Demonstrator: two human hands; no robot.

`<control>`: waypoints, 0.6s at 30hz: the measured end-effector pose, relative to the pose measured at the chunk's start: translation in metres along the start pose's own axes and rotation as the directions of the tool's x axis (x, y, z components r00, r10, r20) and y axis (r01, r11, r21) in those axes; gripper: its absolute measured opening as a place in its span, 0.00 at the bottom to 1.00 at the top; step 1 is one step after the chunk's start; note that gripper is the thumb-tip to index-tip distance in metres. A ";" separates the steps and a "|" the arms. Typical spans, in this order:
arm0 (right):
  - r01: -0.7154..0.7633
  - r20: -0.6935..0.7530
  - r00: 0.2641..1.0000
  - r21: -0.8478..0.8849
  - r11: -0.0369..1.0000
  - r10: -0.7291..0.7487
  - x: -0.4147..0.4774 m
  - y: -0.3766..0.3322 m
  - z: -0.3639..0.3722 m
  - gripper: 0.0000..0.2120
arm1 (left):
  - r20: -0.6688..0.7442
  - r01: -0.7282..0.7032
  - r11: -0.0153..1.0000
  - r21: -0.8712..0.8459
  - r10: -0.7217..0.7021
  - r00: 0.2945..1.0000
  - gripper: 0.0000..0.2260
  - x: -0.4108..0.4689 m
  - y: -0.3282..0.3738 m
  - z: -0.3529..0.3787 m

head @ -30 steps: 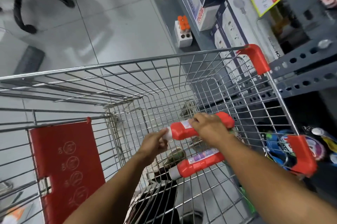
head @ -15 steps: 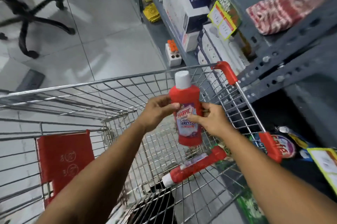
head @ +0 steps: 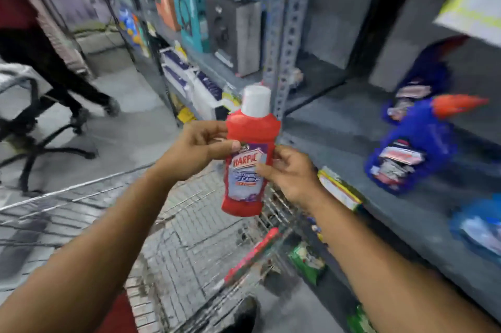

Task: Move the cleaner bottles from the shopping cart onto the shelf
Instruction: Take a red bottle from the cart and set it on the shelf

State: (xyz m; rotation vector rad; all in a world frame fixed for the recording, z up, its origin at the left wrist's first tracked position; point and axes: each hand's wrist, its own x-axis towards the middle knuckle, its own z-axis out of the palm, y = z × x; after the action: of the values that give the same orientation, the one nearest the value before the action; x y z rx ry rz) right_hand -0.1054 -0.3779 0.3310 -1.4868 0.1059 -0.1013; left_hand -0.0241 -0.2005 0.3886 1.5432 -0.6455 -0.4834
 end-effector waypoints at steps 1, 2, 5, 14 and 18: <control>0.041 -0.049 0.998 -0.005 0.999 -0.041 -0.026 -0.014 -0.015 0.16 | 0.029 -0.029 1.000 0.003 0.028 0.999 0.09 -0.006 0.017 0.026; 0.072 -0.084 0.994 -0.009 0.997 -0.072 -0.046 -0.023 -0.027 0.16 | 0.054 -0.057 0.998 -0.002 0.057 0.997 0.09 -0.010 0.029 0.045; 0.136 -0.186 0.973 -0.027 0.990 -0.138 -0.101 -0.041 -0.063 0.16 | 0.155 -0.127 0.992 0.013 0.123 0.980 0.10 -0.020 0.057 0.106; 0.199 -0.554 0.798 -0.128 0.972 -0.236 -0.309 -0.058 -0.209 0.19 | 0.476 -0.196 0.977 -0.088 0.214 0.853 0.12 -0.031 0.073 0.346; 0.206 -0.727 0.621 -0.211 0.955 -0.295 -0.395 -0.055 -0.270 0.20 | 0.594 -0.209 0.962 -0.174 0.272 0.757 0.13 -0.037 0.071 0.460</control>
State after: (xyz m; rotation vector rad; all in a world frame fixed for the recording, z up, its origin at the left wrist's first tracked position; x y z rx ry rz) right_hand -0.5331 -0.5966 0.3673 -1.4726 0.5902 -0.9752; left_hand -0.3601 -0.5230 0.4195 1.1680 -1.2928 -0.8195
